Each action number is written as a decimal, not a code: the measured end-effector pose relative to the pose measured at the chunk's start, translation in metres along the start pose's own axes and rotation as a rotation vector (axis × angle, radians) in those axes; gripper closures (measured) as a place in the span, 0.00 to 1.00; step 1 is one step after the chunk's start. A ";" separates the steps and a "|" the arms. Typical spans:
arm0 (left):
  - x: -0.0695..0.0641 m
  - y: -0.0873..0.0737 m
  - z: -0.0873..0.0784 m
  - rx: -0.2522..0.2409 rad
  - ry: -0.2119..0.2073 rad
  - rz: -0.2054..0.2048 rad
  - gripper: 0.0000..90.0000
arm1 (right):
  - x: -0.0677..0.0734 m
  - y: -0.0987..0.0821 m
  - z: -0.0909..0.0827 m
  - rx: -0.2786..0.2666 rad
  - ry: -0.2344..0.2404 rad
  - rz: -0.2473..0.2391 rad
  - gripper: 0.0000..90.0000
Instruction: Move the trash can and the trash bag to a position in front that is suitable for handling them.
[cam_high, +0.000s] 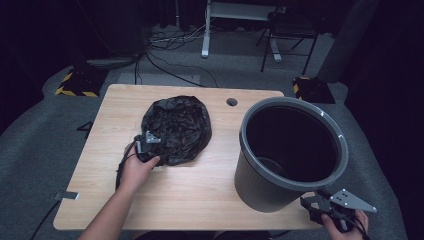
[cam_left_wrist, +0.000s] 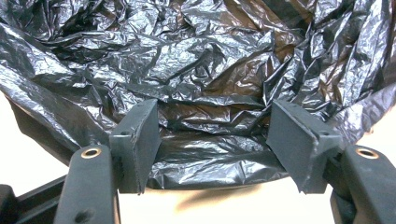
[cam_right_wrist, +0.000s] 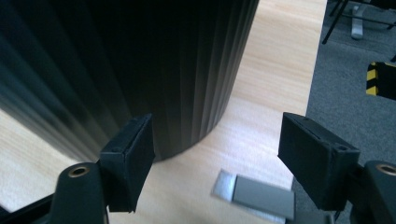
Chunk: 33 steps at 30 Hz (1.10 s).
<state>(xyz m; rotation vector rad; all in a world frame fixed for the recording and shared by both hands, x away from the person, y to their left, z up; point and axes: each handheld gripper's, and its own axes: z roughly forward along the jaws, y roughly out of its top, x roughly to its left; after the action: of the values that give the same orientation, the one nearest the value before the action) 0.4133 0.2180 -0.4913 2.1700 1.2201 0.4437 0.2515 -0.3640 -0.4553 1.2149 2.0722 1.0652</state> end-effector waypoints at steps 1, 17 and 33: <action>0.003 -0.006 -0.006 -0.001 0.000 -0.009 0.38 | 0.000 0.002 0.001 -0.003 0.000 -0.003 0.31; 0.021 -0.095 -0.081 -0.001 0.073 0.027 0.30 | -0.026 0.019 0.005 0.040 -0.123 0.030 0.31; 0.019 -0.143 -0.153 -0.107 0.104 -0.026 0.28 | -0.033 0.030 0.013 0.033 -0.153 0.037 0.18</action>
<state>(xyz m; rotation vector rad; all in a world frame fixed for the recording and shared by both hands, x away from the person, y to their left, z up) 0.2459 0.3425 -0.4675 2.0612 1.2495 0.6038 0.2912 -0.3793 -0.4373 1.3129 1.9650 0.9268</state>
